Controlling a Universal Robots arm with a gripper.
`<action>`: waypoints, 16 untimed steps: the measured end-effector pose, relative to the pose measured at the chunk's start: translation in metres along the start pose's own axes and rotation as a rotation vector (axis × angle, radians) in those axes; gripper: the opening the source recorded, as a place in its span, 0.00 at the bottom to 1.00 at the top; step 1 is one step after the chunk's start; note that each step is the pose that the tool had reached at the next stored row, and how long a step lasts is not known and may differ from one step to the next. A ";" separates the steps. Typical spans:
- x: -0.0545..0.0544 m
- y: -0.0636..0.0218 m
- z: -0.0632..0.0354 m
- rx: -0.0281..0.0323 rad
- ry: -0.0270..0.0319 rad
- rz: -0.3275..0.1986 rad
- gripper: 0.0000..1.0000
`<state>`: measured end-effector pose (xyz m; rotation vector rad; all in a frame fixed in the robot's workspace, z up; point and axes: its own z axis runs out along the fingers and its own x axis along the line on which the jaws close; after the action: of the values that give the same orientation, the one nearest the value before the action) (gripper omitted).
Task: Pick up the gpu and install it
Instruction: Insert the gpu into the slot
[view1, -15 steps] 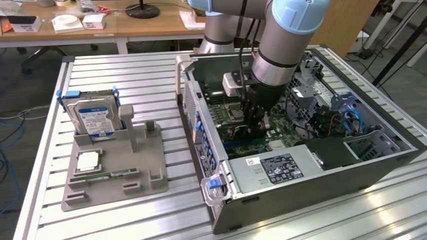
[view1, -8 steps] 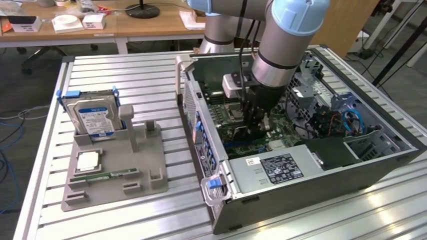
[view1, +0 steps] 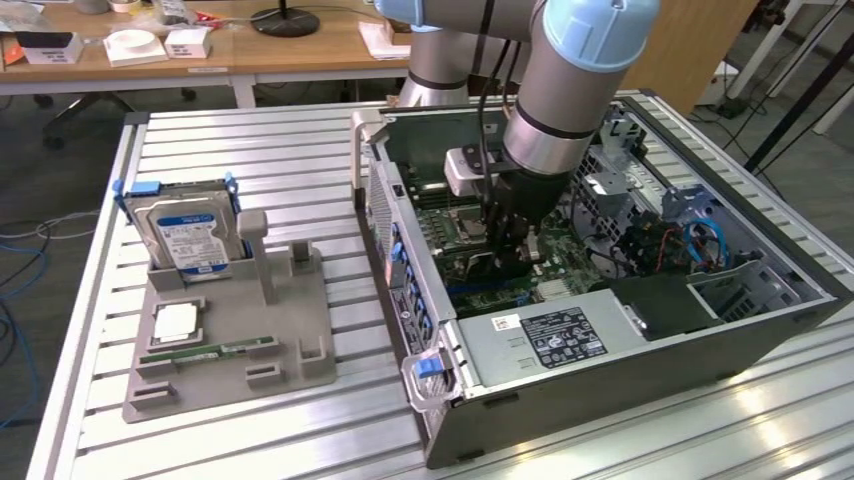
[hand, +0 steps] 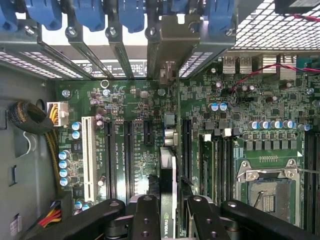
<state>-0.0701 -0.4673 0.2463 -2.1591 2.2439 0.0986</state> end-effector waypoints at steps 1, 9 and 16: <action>0.000 0.0000 -0.0001 -0.0001 0.0003 0.000 0.26; 0.000 0.0001 -0.0025 -0.0001 0.0005 0.000 0.26; -0.002 0.0010 -0.0004 0.0003 0.0010 0.000 0.26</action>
<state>-0.0710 -0.4653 0.2469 -2.1594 2.2443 0.0972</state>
